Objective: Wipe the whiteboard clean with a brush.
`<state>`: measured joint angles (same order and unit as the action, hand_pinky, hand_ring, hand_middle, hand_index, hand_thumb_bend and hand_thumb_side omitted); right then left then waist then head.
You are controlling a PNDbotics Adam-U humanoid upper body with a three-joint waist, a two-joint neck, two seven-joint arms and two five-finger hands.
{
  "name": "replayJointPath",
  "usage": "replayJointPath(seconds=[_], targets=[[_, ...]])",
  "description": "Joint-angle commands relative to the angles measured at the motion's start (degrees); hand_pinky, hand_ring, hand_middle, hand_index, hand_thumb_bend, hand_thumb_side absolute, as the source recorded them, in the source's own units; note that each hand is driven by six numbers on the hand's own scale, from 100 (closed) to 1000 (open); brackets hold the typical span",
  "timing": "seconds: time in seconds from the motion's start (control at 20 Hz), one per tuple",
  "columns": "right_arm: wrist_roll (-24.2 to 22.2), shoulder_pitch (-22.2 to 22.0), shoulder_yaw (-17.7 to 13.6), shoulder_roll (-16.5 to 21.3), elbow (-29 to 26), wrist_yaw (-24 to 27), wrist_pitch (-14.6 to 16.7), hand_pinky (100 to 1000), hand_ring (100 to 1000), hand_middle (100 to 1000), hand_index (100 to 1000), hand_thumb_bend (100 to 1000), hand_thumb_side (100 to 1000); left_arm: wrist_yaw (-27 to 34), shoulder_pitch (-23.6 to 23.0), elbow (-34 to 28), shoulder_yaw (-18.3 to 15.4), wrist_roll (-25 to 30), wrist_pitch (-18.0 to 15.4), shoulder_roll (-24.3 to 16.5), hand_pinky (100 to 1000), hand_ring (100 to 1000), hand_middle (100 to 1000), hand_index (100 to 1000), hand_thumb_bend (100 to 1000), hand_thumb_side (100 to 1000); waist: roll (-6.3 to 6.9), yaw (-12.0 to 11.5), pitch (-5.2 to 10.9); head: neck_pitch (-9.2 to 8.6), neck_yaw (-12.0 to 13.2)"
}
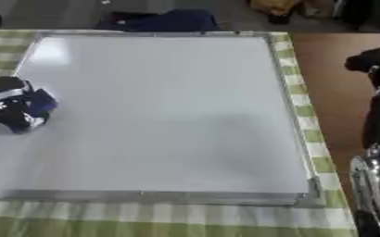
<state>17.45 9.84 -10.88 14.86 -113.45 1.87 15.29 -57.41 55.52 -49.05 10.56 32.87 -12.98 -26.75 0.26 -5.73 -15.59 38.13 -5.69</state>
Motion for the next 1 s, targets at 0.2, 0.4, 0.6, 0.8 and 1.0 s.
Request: replayJointPath(seconds=[0.2,0.4,0.6,0.8,1.0], targets=[[-0.01,0.24,-0.12,1.10,-1.14,0.15,-0.23,579,556,412,537,100,893,-1.71,2.08,2.37,-1.67,-0.29,-0.40,-1.90,337,468,232,100,123,443,0.14,0.00,1.19,-0.56,0.09],[-0.01,0.19,-0.14,1.02,-1.14,0.11,-0.25,580,557,412,537,100,894,-1.81,2.13,3.00,-1.82,-0.02,-0.81,-1.52,336,468,231,100,120,454,0.10,0.10,1.15,-0.64,0.10],[-0.04,0.18,-0.10,0.96,-1.14,0.05,-0.27,580,557,412,537,100,894,-0.89,2.15,2.96,-1.47,1.10,-1.38,-0.93,336,466,230,100,109,476,0.06,0.14,1.09,-0.64,0.07],[-0.04,0.16,-0.10,0.88,-1.14,-0.03,-0.36,580,557,412,537,100,894,1.09,2.13,2.00,-0.57,2.96,-2.14,-0.48,337,464,230,100,100,495,0.10,0.16,1.06,-0.59,0.07],[-0.03,0.19,-0.09,0.88,-1.14,-0.03,-0.35,580,557,412,537,100,894,3.19,1.91,0.04,0.87,4.94,-2.99,-0.20,336,462,230,100,100,507,0.13,0.23,1.07,-0.63,0.09]])
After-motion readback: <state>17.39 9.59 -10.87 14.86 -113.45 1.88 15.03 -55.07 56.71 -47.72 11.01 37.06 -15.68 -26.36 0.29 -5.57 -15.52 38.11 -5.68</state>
